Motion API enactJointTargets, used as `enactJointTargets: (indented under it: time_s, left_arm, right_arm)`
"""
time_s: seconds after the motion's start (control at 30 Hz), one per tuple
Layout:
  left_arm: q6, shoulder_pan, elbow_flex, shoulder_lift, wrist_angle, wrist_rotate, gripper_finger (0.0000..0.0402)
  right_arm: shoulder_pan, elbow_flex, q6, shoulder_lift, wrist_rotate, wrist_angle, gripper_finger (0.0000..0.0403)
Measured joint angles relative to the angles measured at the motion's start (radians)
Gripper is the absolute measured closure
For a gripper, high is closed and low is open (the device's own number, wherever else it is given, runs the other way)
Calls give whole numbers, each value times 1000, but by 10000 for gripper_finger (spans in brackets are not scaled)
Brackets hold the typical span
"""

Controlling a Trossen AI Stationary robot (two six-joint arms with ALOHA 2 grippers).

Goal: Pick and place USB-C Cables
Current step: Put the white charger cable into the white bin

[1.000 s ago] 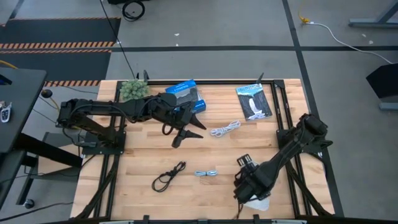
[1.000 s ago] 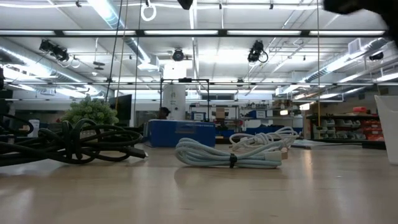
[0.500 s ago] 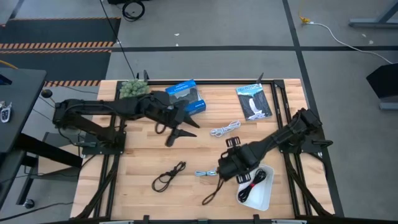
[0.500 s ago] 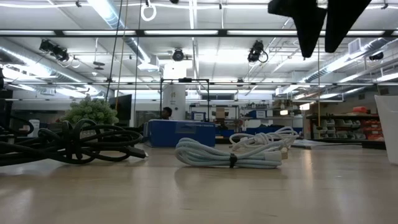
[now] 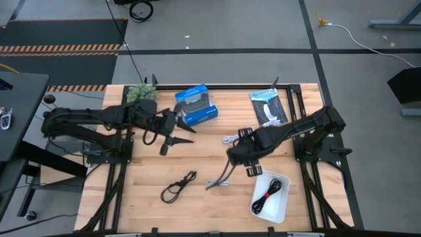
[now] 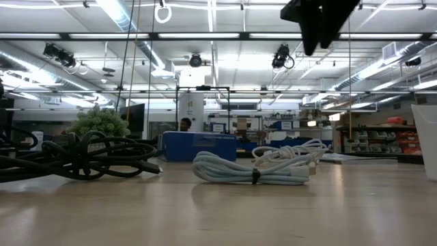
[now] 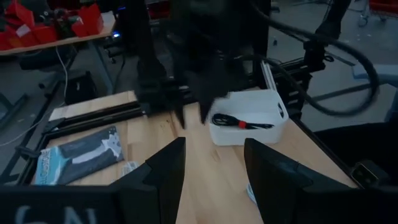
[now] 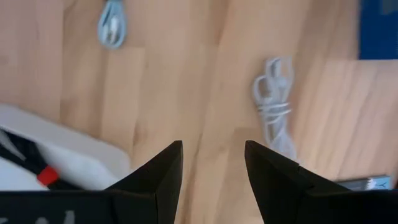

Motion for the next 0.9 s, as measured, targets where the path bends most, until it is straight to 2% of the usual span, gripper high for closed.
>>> enactJointTargets:
  time_s: [0.23,0.37,0.5,0.73,0.9]
  left_arm:
    - [-55,-1,-58,-49,3,-5,230]
    - [-106,-2,-78,-54,-11,-7,230]
    - [-155,-5,-78,-54,-37,-39,230]
    - [-206,-61,-78,-54,-113,-119,230]
    - [-213,-110,-78,-54,-129,-187,230]
  right_arm:
    - [-100,0,-22,-45,116,79,221]
    - [-167,0,-82,-44,102,101,221]
    - [-235,-22,-139,-38,39,128,221]
    - [-328,-139,-241,-38,1,211,216]
    - [-360,-254,-301,-38,-3,326,189]
